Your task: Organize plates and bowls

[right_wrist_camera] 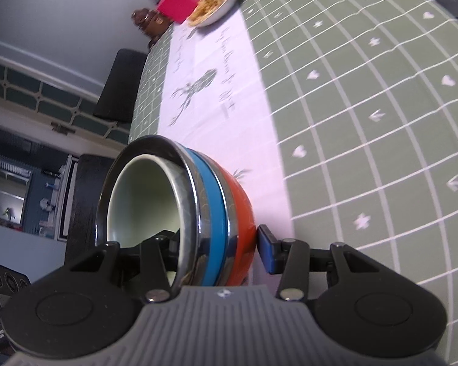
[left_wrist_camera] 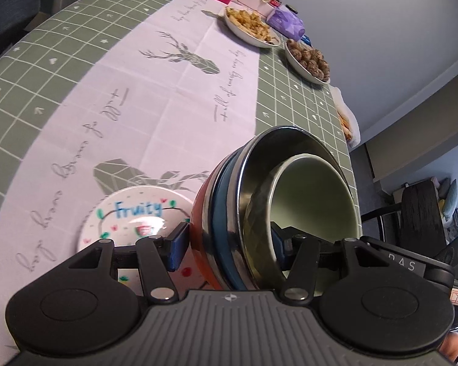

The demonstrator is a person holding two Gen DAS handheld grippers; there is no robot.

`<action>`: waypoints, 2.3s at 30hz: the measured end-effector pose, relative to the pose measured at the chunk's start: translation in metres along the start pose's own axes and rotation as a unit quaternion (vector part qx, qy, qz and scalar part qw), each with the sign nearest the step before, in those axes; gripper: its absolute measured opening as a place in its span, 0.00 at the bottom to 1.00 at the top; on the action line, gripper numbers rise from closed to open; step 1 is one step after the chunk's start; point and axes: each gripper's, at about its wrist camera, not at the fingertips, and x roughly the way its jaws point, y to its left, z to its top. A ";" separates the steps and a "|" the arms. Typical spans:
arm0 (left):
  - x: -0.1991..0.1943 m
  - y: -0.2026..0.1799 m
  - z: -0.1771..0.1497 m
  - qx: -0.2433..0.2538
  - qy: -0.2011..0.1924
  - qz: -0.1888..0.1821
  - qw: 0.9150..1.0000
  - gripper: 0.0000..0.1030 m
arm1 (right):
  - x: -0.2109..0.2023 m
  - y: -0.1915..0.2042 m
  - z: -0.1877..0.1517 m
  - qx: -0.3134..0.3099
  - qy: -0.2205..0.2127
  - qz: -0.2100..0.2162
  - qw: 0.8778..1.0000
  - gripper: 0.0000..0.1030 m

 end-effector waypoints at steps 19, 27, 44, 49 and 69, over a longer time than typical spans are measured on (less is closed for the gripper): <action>-0.005 0.075 -0.009 -0.059 0.018 -0.003 0.998 0.60 | 0.054 0.030 -0.031 -0.030 0.065 -0.022 0.997 0.44; 0.000 0.079 -0.014 -0.063 0.019 -0.001 0.998 0.60 | 0.059 0.029 -0.033 -0.036 0.069 -0.027 0.997 0.44; -0.030 0.070 -0.019 -0.001 -0.084 0.024 0.996 0.87 | 0.041 0.031 -0.035 -0.085 0.022 -0.026 0.996 0.56; -0.048 0.058 -0.026 0.035 -0.146 0.021 0.988 0.87 | 0.026 0.042 -0.039 -0.127 -0.008 -0.024 0.992 0.61; -0.096 -0.015 -0.101 0.246 -0.380 0.073 0.889 0.91 | -0.070 0.067 -0.113 -0.351 -0.297 -0.105 0.882 0.76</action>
